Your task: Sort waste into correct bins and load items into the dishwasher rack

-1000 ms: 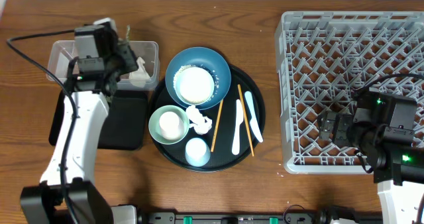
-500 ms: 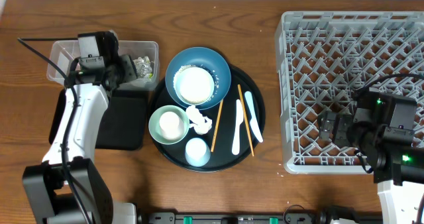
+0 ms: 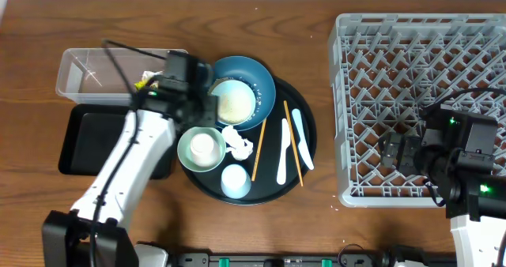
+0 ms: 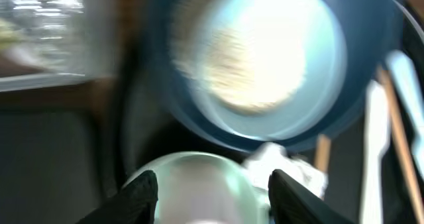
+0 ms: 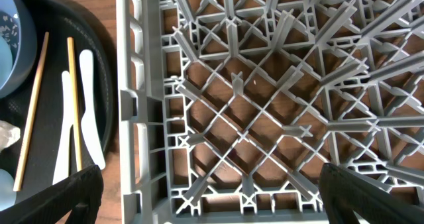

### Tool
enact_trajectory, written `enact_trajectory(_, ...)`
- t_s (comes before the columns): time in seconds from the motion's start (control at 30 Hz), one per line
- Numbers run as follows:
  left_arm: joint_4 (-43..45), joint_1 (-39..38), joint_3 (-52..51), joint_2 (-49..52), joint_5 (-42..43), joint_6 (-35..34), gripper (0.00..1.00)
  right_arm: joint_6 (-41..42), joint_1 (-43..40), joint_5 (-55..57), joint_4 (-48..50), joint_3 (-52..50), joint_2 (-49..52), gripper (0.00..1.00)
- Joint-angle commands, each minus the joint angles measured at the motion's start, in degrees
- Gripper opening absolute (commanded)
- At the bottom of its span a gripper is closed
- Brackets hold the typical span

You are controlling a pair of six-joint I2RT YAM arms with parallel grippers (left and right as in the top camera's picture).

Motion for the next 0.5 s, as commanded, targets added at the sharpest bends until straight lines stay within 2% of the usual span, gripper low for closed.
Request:
enact_trajectory(0.0, -0.33, -4.04, 0.17, 0.9, -0.63, 0.9, 0.57, 0.81, 0.61, -0.48, -0.26, 1.05, -0.09, 0.99)
enact_trajectory(0.47, 1.97, -7.48, -1.29, 11.63, -2.23, 0.92, 0.57, 0.79, 0.61, -0.48, -0.44, 1.05, -0.09, 0.99)
